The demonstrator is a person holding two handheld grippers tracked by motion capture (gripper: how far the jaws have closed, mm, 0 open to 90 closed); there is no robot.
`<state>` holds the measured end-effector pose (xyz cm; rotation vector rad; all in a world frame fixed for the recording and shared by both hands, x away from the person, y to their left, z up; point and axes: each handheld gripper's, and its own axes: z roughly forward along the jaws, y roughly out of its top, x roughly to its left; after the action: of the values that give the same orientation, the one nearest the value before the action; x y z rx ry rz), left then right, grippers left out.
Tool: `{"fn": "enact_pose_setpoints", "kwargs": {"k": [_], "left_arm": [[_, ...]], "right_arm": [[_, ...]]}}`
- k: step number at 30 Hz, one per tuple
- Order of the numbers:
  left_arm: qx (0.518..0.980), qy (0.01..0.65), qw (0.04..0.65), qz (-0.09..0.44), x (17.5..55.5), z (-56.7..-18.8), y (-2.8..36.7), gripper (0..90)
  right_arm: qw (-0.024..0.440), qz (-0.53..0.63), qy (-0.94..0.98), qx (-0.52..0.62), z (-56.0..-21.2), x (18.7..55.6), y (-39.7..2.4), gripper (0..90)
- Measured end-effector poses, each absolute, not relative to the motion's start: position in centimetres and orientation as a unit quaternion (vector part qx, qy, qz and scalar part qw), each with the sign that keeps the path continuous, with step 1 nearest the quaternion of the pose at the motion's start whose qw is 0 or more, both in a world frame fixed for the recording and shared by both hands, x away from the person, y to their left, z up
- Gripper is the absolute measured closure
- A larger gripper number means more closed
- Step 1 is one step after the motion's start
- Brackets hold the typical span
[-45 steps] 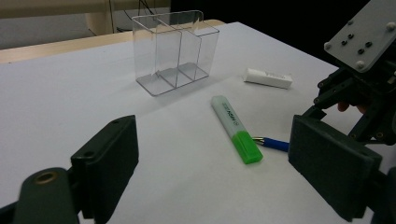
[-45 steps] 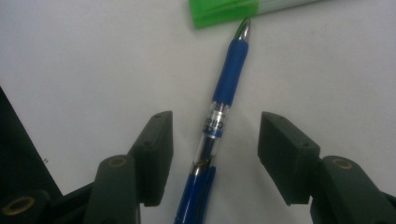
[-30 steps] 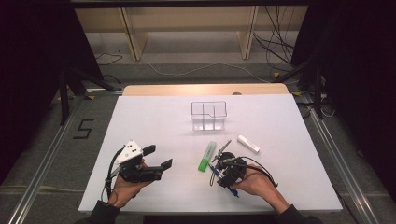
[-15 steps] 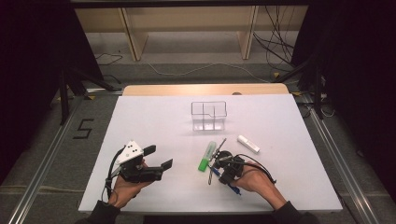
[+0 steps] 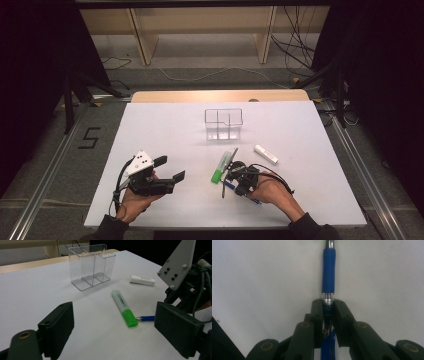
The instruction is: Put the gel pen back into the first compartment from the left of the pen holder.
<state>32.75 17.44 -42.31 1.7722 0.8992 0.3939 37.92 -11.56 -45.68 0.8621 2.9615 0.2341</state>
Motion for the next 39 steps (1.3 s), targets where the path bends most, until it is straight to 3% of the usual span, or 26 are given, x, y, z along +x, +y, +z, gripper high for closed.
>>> {"fn": "enact_pose_setpoints", "kwargs": {"k": [18, 39], "left_arm": [[0.741, 0.378, 0.53, 0.165, 32.8, -42.3, 17.5, 15.9], [0.73, 0.39, 0.536, 0.169, 33.0, -42.4, 17.8, 15.9]], "right_arm": [[0.042, 0.149, 0.951, 0.269, -42.5, 37.4, -13.6, 79.8], [0.136, 0.403, 0.848, 0.318, -39.4, 39.8, -16.4, 79.8]]}}
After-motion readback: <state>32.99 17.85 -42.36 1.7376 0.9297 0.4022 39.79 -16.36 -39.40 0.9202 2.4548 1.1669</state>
